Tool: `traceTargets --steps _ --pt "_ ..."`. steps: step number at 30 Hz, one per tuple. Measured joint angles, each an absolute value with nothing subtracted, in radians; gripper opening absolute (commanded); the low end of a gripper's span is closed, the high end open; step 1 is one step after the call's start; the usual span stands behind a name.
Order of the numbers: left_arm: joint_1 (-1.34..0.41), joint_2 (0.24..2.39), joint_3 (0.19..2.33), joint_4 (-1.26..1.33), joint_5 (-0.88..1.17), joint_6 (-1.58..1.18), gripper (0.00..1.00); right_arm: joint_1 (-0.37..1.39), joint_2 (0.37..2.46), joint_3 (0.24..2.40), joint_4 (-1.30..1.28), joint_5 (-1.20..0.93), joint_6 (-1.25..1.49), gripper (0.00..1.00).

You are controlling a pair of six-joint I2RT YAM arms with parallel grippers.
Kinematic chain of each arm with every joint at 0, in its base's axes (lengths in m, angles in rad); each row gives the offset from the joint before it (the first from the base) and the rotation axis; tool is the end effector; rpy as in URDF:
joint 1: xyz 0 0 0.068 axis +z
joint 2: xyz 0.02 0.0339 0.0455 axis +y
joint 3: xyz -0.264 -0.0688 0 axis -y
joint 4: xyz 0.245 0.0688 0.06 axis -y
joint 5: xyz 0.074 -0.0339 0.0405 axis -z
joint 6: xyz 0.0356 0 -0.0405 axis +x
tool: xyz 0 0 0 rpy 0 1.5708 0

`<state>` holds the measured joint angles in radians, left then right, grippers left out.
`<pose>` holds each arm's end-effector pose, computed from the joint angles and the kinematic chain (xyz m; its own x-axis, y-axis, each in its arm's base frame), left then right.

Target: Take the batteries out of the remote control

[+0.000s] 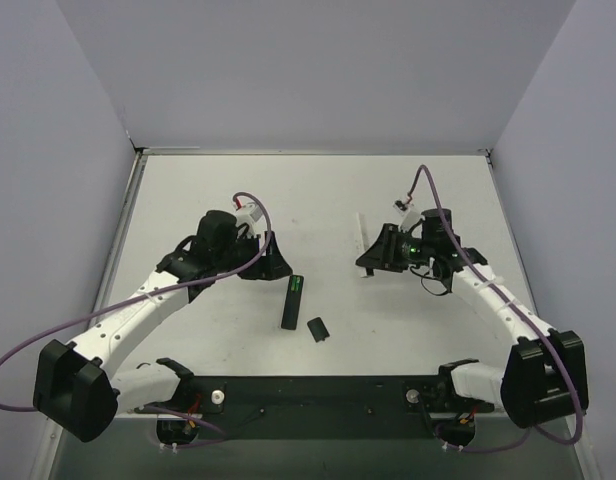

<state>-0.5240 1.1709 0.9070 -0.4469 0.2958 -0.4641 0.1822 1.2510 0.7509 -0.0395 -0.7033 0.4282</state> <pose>0.2124 -0.1347 0.2802 -0.8050 -0.0293 -0.5925 0.3462 0.7879 -0.5093 0.2590 0.0711 0.2473 -0.7436 0.1850 -0.6425 -0.4123 0.6296 0.6585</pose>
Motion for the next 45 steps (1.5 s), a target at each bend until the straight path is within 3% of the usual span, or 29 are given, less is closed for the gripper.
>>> traceTargets --steps 6,15,26,33,40,42,43,45 --pt "-0.508 1.164 0.758 -0.074 0.551 -0.714 0.76 0.358 1.090 0.635 0.229 -0.911 0.575 0.11" --pt "-0.507 1.182 0.672 0.459 0.731 -1.004 0.80 0.488 1.036 0.580 0.485 -0.973 0.772 0.10" --pt "-0.507 1.182 0.653 0.664 0.767 -1.091 0.78 0.559 1.038 0.575 0.606 -0.987 0.874 0.10" --pt "-0.506 1.203 0.645 0.731 0.775 -1.134 0.72 0.591 1.051 0.575 0.631 -0.989 0.890 0.10" --pt "-0.507 1.227 0.635 0.779 0.784 -1.177 0.58 0.607 1.081 0.575 0.641 -0.992 0.892 0.11" --pt "-0.506 1.231 0.632 0.792 0.786 -1.191 0.42 0.610 1.083 0.575 0.640 -0.993 0.892 0.12" --pt "-0.506 1.233 0.630 0.799 0.787 -1.198 0.29 0.610 1.083 0.575 0.640 -0.992 0.892 0.13" --pt "-0.507 1.235 0.628 0.813 0.791 -1.213 0.19 0.610 1.084 0.575 0.636 -0.992 0.886 0.14"
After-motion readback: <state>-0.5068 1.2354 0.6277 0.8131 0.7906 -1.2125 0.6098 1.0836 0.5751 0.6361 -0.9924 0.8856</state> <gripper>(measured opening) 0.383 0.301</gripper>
